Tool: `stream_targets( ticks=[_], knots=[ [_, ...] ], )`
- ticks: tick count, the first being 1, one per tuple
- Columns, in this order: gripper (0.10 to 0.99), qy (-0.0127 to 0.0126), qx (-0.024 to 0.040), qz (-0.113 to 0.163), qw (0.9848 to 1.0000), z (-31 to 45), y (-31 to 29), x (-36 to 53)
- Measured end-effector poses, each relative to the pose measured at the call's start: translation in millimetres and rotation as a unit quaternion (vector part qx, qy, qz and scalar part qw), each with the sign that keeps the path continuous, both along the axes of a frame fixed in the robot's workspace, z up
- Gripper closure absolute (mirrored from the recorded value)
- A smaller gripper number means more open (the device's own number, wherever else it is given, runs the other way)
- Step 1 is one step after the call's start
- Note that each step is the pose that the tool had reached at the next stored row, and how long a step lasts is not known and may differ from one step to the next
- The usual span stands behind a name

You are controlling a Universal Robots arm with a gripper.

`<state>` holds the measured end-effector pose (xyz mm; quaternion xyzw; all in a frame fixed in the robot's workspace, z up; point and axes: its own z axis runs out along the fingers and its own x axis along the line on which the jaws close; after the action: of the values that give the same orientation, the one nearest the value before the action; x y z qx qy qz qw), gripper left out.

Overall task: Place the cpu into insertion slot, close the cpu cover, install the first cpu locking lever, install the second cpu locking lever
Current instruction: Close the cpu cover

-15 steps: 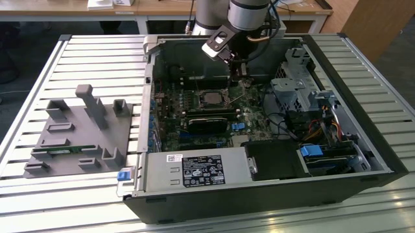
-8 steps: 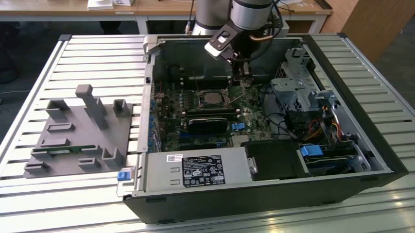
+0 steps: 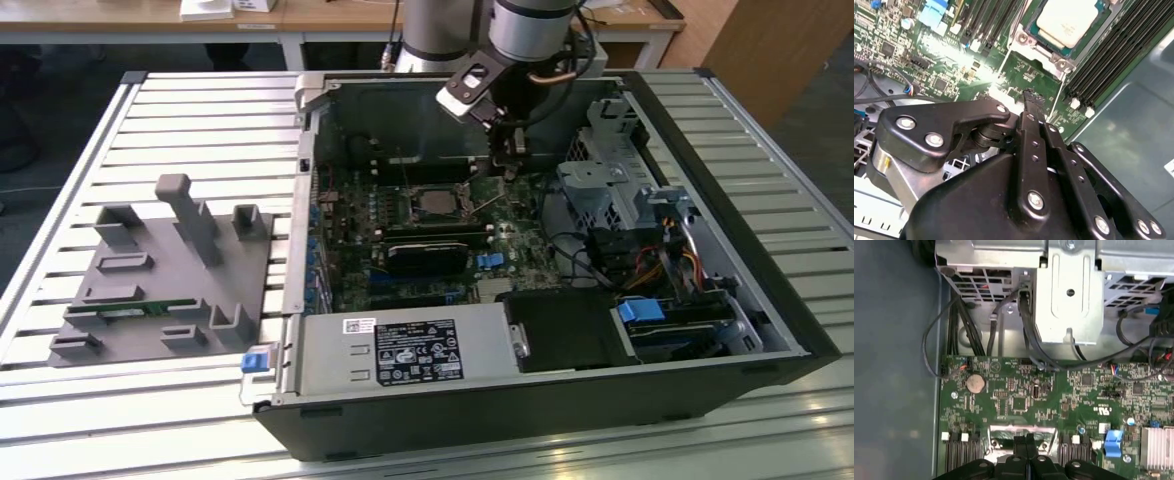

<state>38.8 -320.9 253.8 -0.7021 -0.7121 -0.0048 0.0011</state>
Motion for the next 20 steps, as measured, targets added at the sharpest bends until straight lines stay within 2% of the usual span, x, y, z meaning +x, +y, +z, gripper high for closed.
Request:
stream_targets(
  ticks=[20],
  knots=[
    [0.980, 0.0000, -0.0003, 0.000, 1.0000, -1.9, 3.0, 20.0]
  ],
)
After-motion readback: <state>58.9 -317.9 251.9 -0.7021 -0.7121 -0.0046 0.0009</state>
